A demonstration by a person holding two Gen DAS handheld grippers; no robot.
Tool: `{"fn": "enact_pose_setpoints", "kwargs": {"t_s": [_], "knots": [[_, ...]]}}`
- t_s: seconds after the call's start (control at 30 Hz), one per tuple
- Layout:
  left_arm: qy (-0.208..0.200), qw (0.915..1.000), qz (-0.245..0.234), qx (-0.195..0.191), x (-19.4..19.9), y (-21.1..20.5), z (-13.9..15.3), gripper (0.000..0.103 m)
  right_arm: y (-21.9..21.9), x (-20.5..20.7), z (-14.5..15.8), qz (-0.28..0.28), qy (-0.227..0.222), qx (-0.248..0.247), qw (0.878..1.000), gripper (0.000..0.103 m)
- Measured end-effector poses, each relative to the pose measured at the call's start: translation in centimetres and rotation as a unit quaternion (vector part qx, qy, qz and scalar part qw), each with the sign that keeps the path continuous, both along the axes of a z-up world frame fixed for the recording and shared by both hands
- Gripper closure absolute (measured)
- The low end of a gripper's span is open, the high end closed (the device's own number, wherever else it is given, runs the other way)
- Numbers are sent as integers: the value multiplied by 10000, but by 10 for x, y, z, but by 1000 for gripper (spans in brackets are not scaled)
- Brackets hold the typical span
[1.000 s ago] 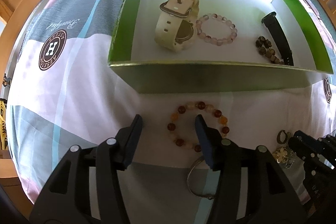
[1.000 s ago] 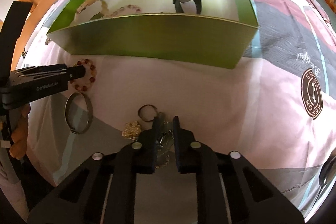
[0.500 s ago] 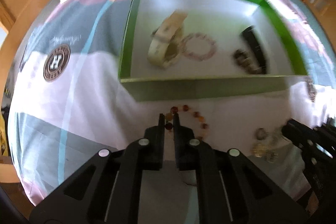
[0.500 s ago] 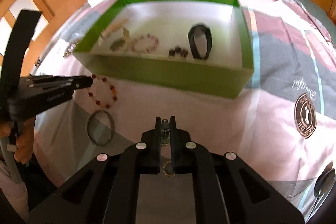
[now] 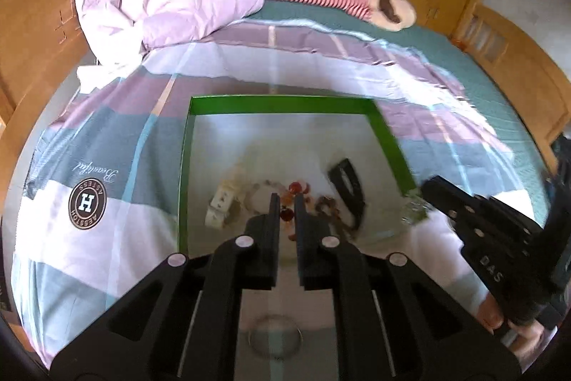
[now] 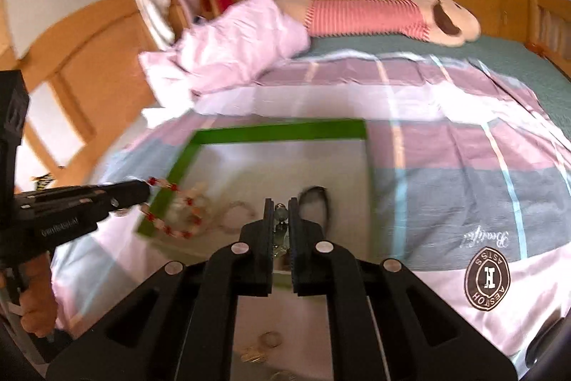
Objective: Organize jewelry
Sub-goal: 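Carry the pendant and red bracelet into the green box and release both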
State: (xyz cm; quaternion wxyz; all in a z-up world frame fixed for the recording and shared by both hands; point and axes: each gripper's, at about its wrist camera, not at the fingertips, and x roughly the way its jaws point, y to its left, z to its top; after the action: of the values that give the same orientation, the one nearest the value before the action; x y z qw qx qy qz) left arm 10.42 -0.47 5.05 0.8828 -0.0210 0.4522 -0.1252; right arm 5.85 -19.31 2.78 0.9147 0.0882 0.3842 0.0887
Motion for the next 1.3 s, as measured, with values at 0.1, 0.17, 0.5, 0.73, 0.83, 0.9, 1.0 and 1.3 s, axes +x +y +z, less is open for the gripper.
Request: {"fn": "enact_pose_setpoints", "kwargs": {"t_s": [0.1, 0.17, 0.5, 0.73, 0.83, 0.9, 1.0, 1.3], "knots": [[138, 9996, 118, 210, 20, -5, -25, 95, -11, 12, -16, -202, 218, 14, 9996, 95], [190, 9990, 150, 373, 25, -4, -37, 95, -11, 17, -20, -180, 219, 15, 9996, 95], [59, 9996, -38, 258, -15, 10, -18, 53, 10, -33, 3, 503, 344, -20, 9981, 51], [695, 9924, -276, 975, -66, 3, -70, 39, 22, -55, -63, 758, 1802, -657, 9785, 48], [1146, 9837, -147, 1380, -68, 3, -98, 37, 47, -64, -77, 1448, 1907, -871, 9670, 50], [1286, 9804, -94, 1492, -66, 4, -106, 36, 64, -69, -82, 1754, 1882, -914, 9620, 63], [1330, 9808, 8, 1430, -64, 9, -106, 33, 82, -71, -91, 1946, 1820, -1228, 9560, 81], [1468, 9772, -108, 1532, -68, 5, -114, 27, 54, -54, -78, 1179, 1586, -1141, 9736, 93]]}}
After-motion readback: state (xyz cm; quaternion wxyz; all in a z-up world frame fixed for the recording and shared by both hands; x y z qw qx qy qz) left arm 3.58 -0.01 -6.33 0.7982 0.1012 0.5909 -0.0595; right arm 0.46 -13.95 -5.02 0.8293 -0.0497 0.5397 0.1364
